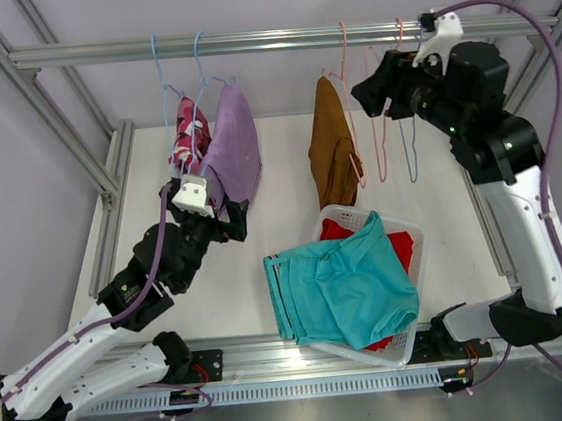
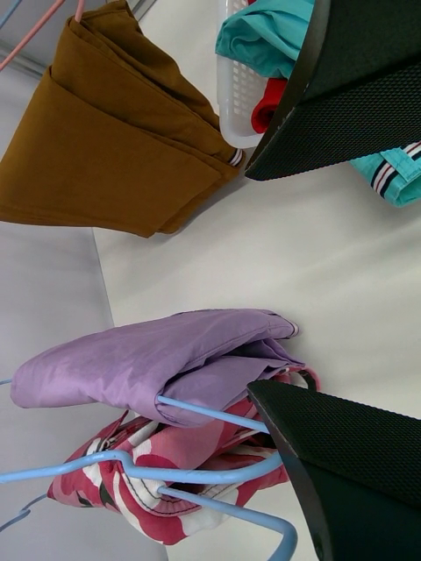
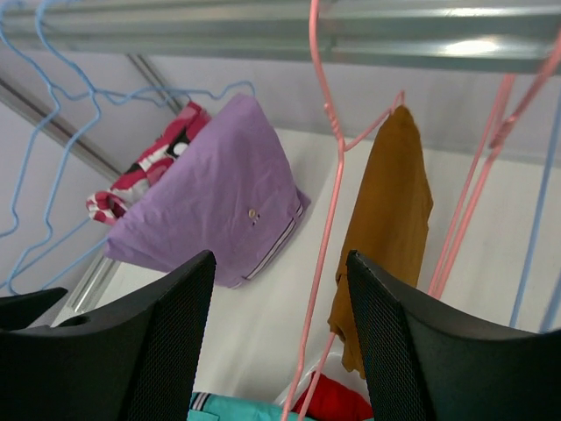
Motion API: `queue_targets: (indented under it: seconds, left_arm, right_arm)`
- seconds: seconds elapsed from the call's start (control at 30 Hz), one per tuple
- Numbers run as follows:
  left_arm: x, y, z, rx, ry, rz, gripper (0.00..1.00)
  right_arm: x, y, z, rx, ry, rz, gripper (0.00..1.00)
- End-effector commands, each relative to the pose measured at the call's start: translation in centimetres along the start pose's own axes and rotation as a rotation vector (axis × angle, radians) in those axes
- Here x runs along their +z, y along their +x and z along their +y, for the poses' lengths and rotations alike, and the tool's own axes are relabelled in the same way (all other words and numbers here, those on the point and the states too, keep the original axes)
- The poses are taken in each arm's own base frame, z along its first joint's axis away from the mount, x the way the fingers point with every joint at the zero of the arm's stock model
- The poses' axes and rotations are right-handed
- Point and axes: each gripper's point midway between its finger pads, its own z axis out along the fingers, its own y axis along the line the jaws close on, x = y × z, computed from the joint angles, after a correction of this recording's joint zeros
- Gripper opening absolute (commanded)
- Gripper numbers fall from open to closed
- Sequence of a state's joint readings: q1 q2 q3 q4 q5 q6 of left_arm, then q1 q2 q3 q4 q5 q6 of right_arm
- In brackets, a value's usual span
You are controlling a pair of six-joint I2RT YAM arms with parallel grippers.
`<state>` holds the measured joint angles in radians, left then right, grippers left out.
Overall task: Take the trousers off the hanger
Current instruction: Pick up the hanger from the clothesline.
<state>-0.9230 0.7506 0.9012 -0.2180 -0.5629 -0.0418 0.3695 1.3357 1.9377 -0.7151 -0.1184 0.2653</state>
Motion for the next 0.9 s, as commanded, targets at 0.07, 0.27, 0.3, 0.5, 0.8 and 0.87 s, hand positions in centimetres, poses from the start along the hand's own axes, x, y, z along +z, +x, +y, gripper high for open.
queue_targets:
  seconds: [0.07, 0.27, 0.3, 0.5, 0.8, 0.87]
  left_arm:
    - [0.1, -0.7, 0.4, 0.007, -0.014, -0.027, 1.0]
    - [0.1, -0.8, 0.4, 0.007, -0.01, -0.028, 1.0]
    - [0.1, -0.8, 0.4, 0.007, -0.01, -0.028, 0.99]
    - [0.1, -0.8, 0.3, 0.005, -0.006, -0.028, 1.0]
    - [0.2, -0.7, 0.2, 0.008, -0.003, -0.026, 1.0]
    - [0.2, -0.7, 0.1, 0.011, 0.0, -0.024, 0.99]
  right_arm:
    - [1.9, 1.6, 1.4, 0.006, -0.064, 0.041, 0.66]
    - [3.9, 3.8, 0.8, -0.005, -0.054, 0.095, 0.67]
    - [4.3, 4.0, 0.6, -0.008, -0.049, 0.098, 0.67]
    - [5.9, 6.2, -0.2, -0.027, -0.046, 0.13, 0.69]
    - [8.2, 8.3, -0.2, 0.005, -0.085, 0.17, 0.62]
    - [8.1, 8.3, 0.1, 0.04, -0.122, 0.17, 0.55]
